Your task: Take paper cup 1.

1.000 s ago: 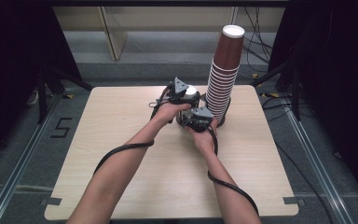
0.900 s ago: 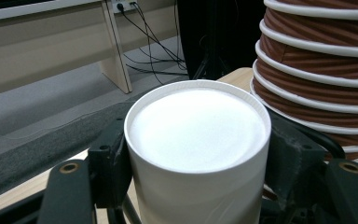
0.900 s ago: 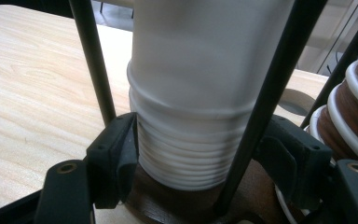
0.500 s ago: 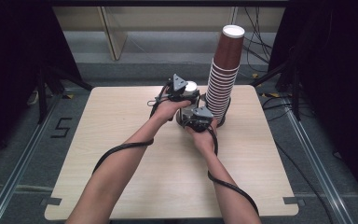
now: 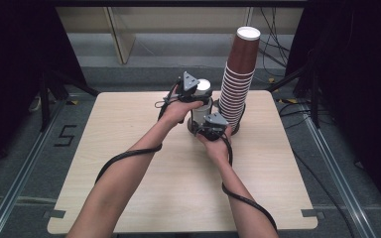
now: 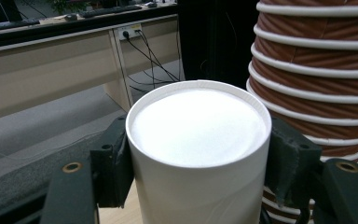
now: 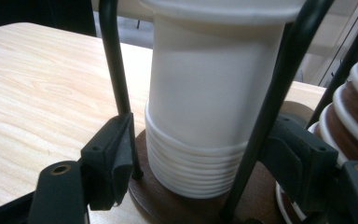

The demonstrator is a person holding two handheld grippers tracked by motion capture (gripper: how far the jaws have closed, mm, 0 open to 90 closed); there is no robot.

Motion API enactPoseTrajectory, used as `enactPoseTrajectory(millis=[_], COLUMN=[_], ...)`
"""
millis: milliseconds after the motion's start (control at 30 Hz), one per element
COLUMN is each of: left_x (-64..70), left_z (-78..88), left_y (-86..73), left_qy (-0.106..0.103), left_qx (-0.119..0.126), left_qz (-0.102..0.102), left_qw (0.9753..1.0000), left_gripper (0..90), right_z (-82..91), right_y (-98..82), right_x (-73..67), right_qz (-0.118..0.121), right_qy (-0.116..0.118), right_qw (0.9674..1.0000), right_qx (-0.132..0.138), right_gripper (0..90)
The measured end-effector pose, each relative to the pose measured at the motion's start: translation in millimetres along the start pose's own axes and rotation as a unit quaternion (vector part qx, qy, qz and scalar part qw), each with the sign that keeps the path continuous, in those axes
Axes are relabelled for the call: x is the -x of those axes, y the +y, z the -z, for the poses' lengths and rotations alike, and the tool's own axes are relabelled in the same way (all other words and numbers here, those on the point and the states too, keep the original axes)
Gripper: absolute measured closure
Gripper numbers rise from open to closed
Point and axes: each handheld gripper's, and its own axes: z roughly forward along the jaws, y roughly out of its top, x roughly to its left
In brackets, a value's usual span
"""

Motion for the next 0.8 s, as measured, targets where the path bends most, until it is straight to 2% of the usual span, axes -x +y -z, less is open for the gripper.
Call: enactPoseTrajectory(millis=[33, 167, 200, 400, 533, 567, 600, 633, 667, 700, 767, 800], left_x=[-0.5, 0.1, 0.5, 2.6, 2.9, 3.0, 2.8, 2.8, 2.6, 2.4, 1.8, 1.4], left_z=[1.9, 4.9, 5.4, 10.1, 14.7, 16.1, 17.5, 19.0, 20.8, 22.7, 26.2, 27.9], left_y=[1.7, 4.7, 5.4, 12.0, 17.1, 18.3, 19.4, 20.3, 21.3, 22.3, 23.7, 24.1], left_qy=[0.001, -0.002, -0.002, 0.002, 0.01, 0.011, 0.011, 0.012, 0.011, 0.011, 0.007, 0.006], left_qx=[0.002, 0.005, 0.005, 0.015, 0.021, 0.022, 0.022, 0.023, 0.023, 0.024, 0.027, 0.028], left_qz=[0.002, 0.005, 0.006, 0.006, 0.008, 0.008, 0.006, 0.005, 0.003, 0.004, 0.011, 0.013], left_qw=[1.0, 1.0, 1.0, 0.9999, 0.9997, 0.9997, 0.9997, 0.9997, 0.9997, 0.9997, 0.9995, 0.9995], left_gripper=[33.6, 33.6, 33.6, 33.5, 33.5, 33.5, 33.5, 33.5, 33.5, 33.5, 33.5, 33.5], right_z=[2.5, 6.8, 8.0, 17.7, 24.1, 26.1, 27.8, 29.3, 31.7, 34.6, 40.3, 43.0], right_y=[0.7, 2.0, 1.7, 6.0, 10.7, 12.3, 12.8, 13.4, 14.2, 14.4, 15.1, 14.6], right_x=[-1.2, -1.7, -3.6, -3.2, -4.7, -3.0, -3.2, -3.6, -1.8, -2.5, 1.1, 1.0], right_qz=[-0.003, -0.003, -0.017, -0.005, -0.008, 0.003, -0.003, -0.008, 0.009, 0.0, 0.013, 0.002], right_qy=[-0.004, 0.0, -0.002, 0.004, 0.002, 0.007, 0.006, 0.015, 0.01, 0.013, 0.013, 0.01], right_qw=[0.9999, 0.9999, 0.9997, 0.9997, 0.9996, 0.9996, 0.9995, 0.9995, 0.9994, 0.9996, 0.9995, 0.9996], right_qx=[0.009, 0.014, 0.016, 0.022, 0.028, 0.027, 0.03, 0.028, 0.03, 0.027, 0.026, 0.026], right_gripper=[27.9, 27.6, 27.5, 26.5, 25.9, 25.8, 25.6, 25.4, 25.3, 25.4, 25.3, 25.3])
